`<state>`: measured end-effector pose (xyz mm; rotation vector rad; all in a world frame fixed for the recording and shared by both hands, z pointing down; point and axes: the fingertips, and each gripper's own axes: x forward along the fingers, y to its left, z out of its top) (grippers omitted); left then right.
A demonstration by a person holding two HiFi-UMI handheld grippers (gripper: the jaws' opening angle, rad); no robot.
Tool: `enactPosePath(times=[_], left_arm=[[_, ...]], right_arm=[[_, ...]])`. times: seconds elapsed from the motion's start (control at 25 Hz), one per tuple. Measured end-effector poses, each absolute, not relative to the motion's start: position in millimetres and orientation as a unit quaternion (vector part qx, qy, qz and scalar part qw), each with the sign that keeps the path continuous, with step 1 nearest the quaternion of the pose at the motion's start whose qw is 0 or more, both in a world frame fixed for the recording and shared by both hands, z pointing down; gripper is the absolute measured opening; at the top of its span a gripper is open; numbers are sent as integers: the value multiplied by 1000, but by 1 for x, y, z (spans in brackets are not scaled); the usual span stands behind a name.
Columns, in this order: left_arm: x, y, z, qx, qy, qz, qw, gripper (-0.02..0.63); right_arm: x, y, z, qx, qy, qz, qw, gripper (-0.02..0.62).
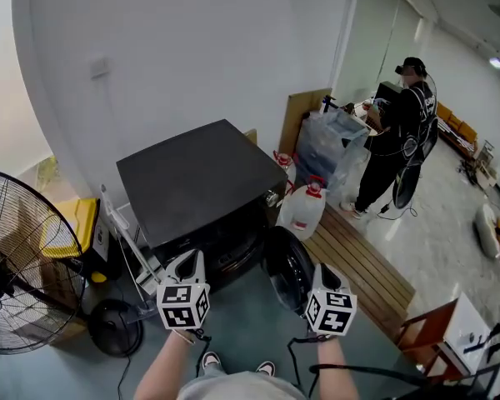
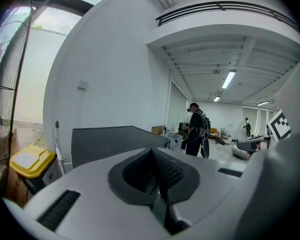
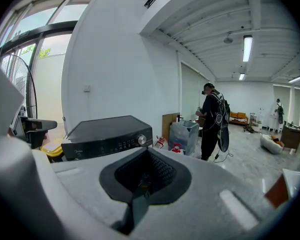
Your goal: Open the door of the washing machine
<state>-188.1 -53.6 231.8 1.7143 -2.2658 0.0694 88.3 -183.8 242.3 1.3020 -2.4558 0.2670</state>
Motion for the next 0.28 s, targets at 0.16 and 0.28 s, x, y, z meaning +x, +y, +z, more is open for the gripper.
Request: enactPosePath(times=[0.16,0.28], left_arm=[[-187,-56,230,595,-789,25,151,6],[-185,-60,231,596,-788,26,150,6]], right_arm=[[90,-186,241,460,-866,94,174,5],[92,-189,242,461,-865,94,174,5]])
